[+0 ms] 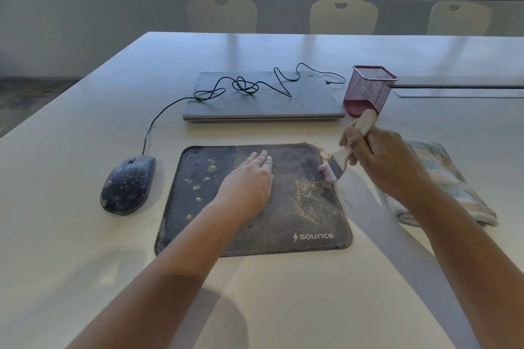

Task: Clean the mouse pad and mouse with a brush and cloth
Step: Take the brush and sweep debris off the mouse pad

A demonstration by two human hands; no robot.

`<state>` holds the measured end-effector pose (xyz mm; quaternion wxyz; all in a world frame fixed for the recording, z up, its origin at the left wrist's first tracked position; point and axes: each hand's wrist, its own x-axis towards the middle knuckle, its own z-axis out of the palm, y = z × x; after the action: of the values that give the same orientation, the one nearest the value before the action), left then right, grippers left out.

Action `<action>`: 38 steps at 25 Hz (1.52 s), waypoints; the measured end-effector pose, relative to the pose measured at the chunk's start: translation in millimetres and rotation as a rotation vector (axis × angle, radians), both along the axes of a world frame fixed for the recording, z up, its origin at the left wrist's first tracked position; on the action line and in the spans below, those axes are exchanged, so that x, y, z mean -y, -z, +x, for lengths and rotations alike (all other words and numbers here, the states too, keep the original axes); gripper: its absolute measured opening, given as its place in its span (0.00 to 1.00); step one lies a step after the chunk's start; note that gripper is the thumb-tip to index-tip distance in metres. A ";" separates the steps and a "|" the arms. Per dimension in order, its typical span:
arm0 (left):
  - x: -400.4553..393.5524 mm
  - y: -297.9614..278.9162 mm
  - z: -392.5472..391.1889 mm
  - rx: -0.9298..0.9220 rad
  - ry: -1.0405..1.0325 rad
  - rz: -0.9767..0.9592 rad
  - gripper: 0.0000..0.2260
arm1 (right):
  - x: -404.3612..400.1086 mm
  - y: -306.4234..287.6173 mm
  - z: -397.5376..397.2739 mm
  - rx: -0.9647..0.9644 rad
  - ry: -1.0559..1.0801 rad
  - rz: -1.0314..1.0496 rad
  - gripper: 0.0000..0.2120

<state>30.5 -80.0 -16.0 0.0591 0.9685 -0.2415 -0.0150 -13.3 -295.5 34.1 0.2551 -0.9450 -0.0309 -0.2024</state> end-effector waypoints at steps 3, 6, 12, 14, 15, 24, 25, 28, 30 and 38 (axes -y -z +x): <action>-0.4 0.0 -0.5 0.005 0.003 -0.004 0.22 | 0.2 -3.1 -2.5 0.072 -0.014 0.065 0.14; -0.7 -0.3 0.1 -0.001 0.000 -0.017 0.22 | -4.6 -0.4 -0.5 0.066 -0.008 0.016 0.15; -0.5 -1.6 -2.0 0.003 0.001 -0.010 0.22 | 1.0 1.3 -0.5 0.016 0.021 0.079 0.22; -0.5 -2.0 -2.1 0.003 0.002 -0.008 0.22 | 6.2 0.8 0.6 0.086 0.037 0.164 0.19; -0.3 -2.0 -1.9 0.005 0.002 -0.005 0.22 | 7.0 1.1 1.6 0.099 0.032 0.172 0.17; 0.4 -1.6 -1.0 -0.006 -0.002 -0.012 0.22 | 7.5 4.9 3.9 0.059 0.016 0.185 0.21; 0.2 -1.6 -0.8 -0.008 -0.004 -0.015 0.22 | 6.4 4.4 3.5 0.079 0.015 0.195 0.20; 0.1 -1.1 0.3 -0.011 -0.003 -0.016 0.22 | 0.2 4.2 4.2 0.038 -0.007 0.156 0.13; 0.1 -0.9 0.5 -0.012 -0.003 -0.015 0.22 | -0.5 5.1 4.5 -0.015 -0.003 0.116 0.13; -0.7 -1.2 -0.2 -0.011 0.003 -0.016 0.22 | 0.4 3.9 3.6 0.037 0.023 0.168 0.12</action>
<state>30.3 -79.3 -14.8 0.0685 0.9675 -0.2428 -0.0186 -9.7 -295.9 30.3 0.3304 -0.9167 -0.0076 -0.2246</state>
